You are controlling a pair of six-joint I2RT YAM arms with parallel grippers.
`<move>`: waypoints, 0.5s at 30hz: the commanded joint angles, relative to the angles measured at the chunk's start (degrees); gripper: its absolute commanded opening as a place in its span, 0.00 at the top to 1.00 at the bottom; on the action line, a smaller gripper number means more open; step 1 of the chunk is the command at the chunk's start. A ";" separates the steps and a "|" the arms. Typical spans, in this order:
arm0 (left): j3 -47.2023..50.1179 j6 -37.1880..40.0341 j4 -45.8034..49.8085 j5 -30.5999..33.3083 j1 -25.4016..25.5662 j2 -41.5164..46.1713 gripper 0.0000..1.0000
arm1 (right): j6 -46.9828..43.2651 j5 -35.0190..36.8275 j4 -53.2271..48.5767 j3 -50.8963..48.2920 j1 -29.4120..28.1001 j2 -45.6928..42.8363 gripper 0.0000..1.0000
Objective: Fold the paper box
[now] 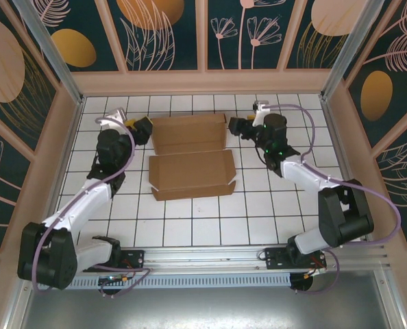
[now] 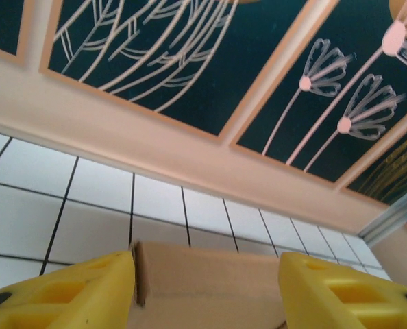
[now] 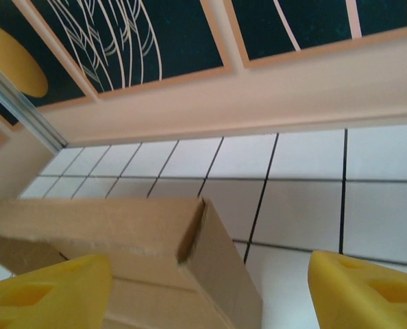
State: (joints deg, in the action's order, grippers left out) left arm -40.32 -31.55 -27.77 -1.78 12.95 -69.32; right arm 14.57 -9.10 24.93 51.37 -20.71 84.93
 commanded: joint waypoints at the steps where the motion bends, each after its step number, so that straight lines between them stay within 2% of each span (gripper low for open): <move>1: -2.23 -2.81 0.45 -3.95 -2.53 -4.74 0.41 | 1.87 -1.14 -5.89 5.81 0.91 3.64 0.24; 8: -5.92 -3.25 -3.77 -6.50 -3.71 -12.56 0.42 | 2.04 -3.91 -11.37 14.76 0.56 11.85 0.24; 15: -6.88 -4.24 -6.52 -7.75 -3.72 -17.84 0.42 | 1.25 -3.65 -12.21 16.30 -0.96 15.80 0.27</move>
State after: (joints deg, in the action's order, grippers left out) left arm -46.02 -34.50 -30.50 -7.77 9.63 -85.47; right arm 15.59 -12.10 14.09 65.56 -20.84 99.35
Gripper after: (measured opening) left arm 0.581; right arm 0.738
